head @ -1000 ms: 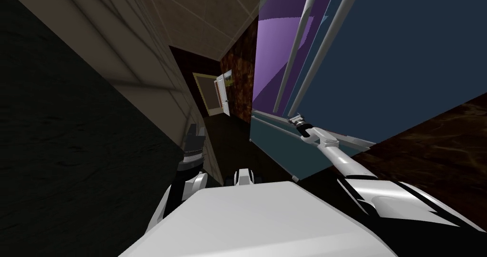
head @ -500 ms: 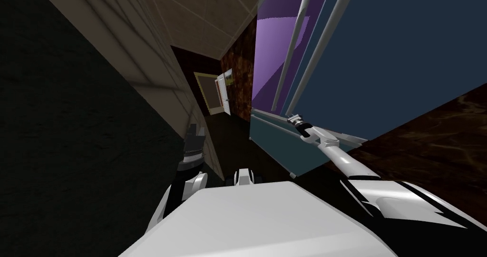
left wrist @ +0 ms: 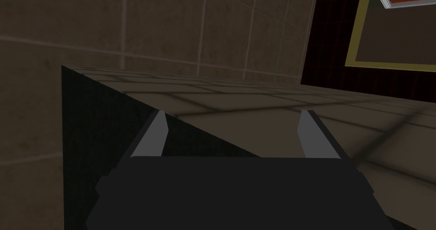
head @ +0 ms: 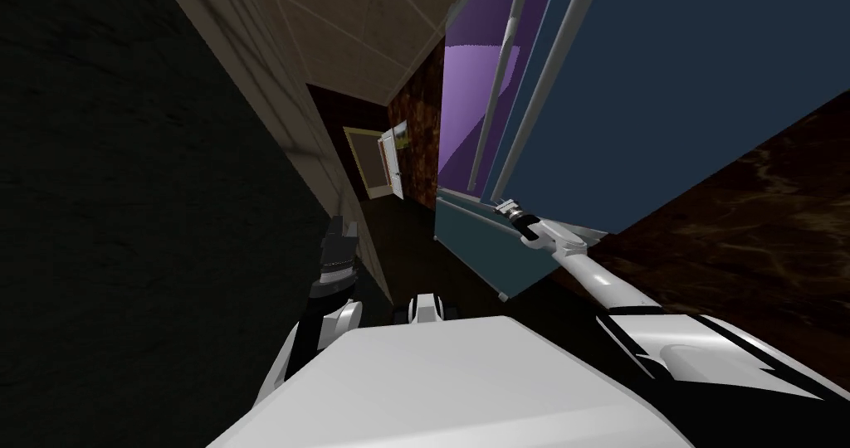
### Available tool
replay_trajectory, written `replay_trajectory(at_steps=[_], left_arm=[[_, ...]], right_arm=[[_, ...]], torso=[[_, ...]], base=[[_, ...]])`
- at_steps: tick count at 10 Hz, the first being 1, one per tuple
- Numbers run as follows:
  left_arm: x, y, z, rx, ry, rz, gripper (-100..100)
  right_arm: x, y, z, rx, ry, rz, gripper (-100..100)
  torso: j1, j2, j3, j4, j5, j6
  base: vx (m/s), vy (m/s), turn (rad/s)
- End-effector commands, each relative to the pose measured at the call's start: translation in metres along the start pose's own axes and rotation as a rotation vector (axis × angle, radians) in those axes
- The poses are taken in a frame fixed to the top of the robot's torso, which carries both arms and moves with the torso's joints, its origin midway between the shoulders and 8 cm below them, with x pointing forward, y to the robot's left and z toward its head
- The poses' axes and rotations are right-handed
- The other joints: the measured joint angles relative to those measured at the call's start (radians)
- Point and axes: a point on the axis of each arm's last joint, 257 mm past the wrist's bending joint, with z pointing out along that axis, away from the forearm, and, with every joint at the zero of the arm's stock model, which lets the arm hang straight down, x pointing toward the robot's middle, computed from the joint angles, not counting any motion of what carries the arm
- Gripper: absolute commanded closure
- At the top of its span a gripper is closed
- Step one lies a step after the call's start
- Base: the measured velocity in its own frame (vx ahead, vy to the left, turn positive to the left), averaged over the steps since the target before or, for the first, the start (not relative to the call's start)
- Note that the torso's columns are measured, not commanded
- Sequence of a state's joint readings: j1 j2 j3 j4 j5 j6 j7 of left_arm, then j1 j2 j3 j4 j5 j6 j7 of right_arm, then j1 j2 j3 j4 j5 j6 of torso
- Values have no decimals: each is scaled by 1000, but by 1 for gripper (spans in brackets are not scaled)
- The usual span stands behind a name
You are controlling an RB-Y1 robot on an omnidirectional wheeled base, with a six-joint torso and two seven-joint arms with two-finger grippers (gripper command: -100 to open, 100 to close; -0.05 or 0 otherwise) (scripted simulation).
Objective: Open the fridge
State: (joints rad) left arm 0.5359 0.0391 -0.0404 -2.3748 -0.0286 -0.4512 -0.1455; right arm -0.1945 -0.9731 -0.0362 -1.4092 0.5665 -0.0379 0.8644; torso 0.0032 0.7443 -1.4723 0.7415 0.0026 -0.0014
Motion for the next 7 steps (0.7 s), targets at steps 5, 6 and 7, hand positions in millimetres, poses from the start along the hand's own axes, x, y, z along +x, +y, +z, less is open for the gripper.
replay_trajectory(at_steps=[5,6,7], left_arm=[[0,0,0,0,0,0,0],[0,0,0,0,0,0,0],[0,0,0,0,0,0,0]], right_arm=[[-46,48,-6,-127,-132,24,100],[-46,48,-6,-127,-132,24,100],[-57,57,-8,-151,-160,28,100]], torso=[[0,-7,-4,-1,0,3],[-1,-5,-3,-2,0,-2],[-3,-5,-3,-1,-1,0]], base=[[-149,-63,36],[-172,-134,49],[-174,-152,56]])
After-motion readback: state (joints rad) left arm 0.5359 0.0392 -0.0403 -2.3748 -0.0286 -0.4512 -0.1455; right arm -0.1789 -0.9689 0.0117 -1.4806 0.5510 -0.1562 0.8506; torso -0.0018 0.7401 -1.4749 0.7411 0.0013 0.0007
